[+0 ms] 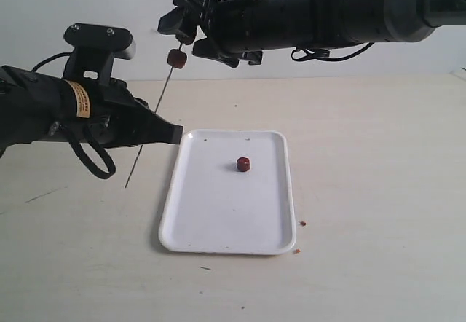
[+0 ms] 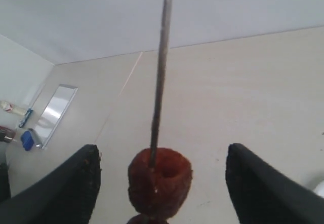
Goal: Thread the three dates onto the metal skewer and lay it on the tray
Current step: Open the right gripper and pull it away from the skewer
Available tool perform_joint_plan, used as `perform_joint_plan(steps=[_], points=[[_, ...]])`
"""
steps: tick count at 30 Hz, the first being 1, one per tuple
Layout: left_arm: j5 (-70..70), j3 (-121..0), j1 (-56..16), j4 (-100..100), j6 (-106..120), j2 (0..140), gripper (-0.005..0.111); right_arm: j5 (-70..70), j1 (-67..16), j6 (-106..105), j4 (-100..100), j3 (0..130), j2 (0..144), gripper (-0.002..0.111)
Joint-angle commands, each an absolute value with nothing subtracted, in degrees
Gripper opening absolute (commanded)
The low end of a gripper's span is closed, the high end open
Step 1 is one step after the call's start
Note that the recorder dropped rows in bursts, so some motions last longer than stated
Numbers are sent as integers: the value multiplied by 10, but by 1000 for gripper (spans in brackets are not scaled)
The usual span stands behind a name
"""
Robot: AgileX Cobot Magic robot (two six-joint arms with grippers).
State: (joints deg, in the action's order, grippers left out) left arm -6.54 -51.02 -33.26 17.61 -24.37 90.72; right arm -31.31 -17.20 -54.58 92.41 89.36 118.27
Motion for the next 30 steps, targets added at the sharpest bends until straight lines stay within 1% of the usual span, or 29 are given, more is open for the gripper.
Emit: perform_joint_plan(steps=[1,7,10,13,15,17,20,23,28,30], points=[[-85,-513,-320,177,-245,906,0,-291,-165,-533,895,897,1168,68],[-109,-513,-296,177,-245,906,0,-276,-165,-536,871,897,1141,68],[-122,-513,-292,177,-242,906,0,-260,-165,-536,804,897,1127,68],[-140,-513,-292,184,-241,906,0,-253,-165,-497,664,897,1120,68],[-155,-513,-292,196,-241,906,0,-256,-165,-417,537,897,1119,68],[-173,-513,-292,202,-240,906,0,-274,-165,-333,398,897,1119,68],[-190,-513,-292,209,-240,906,0,-322,-166,-246,249,897,1120,68],[-191,-513,-292,222,-240,906,0,-352,-166,-231,200,897,1125,67],[-211,-513,-292,235,-240,906,0,-384,-166,-228,166,905,1153,59],[-220,-513,-291,243,-240,906,0,-421,-166,-245,132,922,1171,59]])
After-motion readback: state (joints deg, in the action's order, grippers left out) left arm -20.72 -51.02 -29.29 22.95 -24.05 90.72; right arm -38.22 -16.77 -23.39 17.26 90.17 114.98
